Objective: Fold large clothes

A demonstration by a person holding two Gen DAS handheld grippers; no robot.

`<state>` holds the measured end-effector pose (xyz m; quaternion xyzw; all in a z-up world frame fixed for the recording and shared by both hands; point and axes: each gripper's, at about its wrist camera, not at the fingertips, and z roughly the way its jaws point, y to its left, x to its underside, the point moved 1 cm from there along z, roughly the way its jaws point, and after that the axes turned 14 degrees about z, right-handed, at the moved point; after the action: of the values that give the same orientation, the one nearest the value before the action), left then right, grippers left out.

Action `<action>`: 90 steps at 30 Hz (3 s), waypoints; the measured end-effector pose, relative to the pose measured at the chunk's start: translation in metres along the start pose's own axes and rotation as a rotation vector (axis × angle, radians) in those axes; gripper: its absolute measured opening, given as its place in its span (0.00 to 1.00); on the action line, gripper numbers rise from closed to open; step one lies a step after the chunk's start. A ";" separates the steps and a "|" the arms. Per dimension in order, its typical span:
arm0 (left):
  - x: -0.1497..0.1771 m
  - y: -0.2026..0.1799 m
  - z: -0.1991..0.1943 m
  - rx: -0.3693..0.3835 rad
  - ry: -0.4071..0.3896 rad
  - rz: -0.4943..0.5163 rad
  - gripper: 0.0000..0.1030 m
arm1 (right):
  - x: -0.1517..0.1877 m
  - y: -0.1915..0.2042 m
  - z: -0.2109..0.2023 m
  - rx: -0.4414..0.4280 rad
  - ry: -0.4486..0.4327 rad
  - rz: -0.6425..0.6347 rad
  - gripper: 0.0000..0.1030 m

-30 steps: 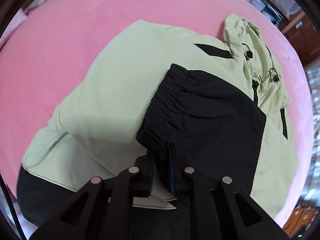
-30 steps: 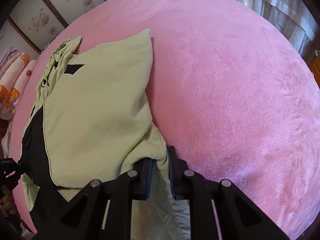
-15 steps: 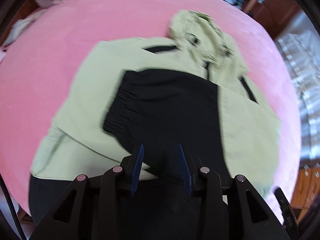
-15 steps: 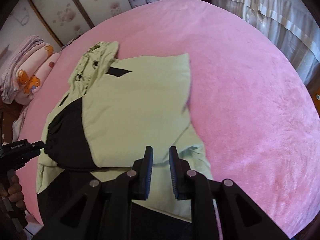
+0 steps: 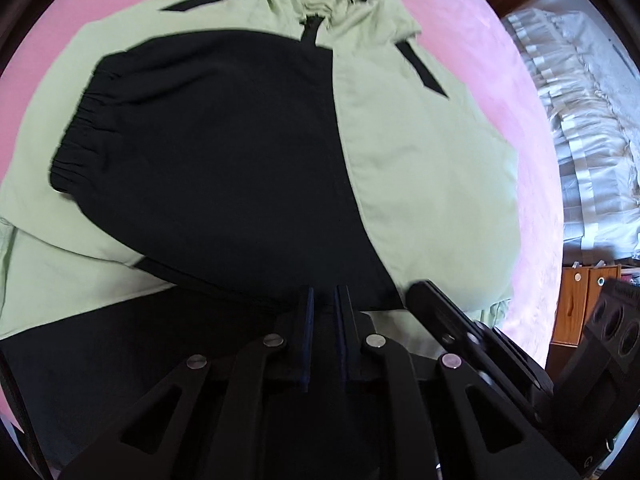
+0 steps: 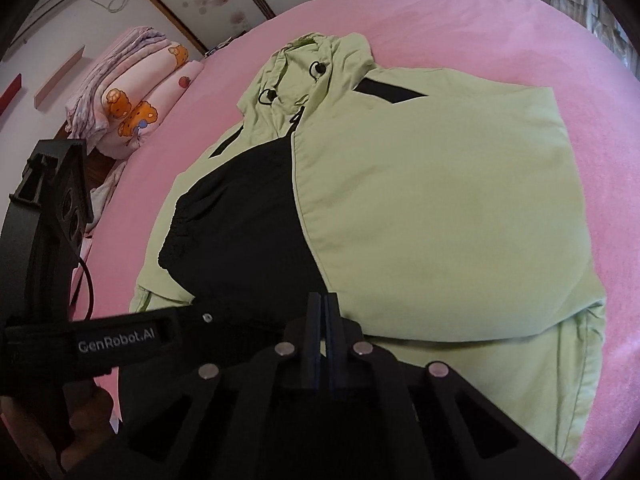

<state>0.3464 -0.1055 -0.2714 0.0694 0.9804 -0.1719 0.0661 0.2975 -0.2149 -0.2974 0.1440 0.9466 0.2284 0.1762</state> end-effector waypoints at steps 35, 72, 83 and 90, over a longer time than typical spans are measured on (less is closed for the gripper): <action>0.003 0.115 -0.014 -0.256 -0.060 -0.167 0.07 | -0.020 -0.125 -0.033 0.282 -0.073 0.216 0.00; -0.125 0.022 0.010 -0.011 -0.293 0.021 0.09 | -0.114 0.027 0.060 -0.057 -0.169 -0.090 0.00; -0.146 0.055 0.045 0.011 -0.229 -0.080 0.08 | -0.127 0.016 0.101 0.030 -0.099 -0.038 0.00; -0.134 0.098 0.036 0.005 -0.261 -0.200 0.08 | -0.146 -0.035 0.072 0.153 -0.163 0.045 0.00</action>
<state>0.4971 -0.0414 -0.3168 -0.0514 0.9651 -0.1878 0.1751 0.4502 -0.2688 -0.3356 0.1965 0.9403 0.1469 0.2360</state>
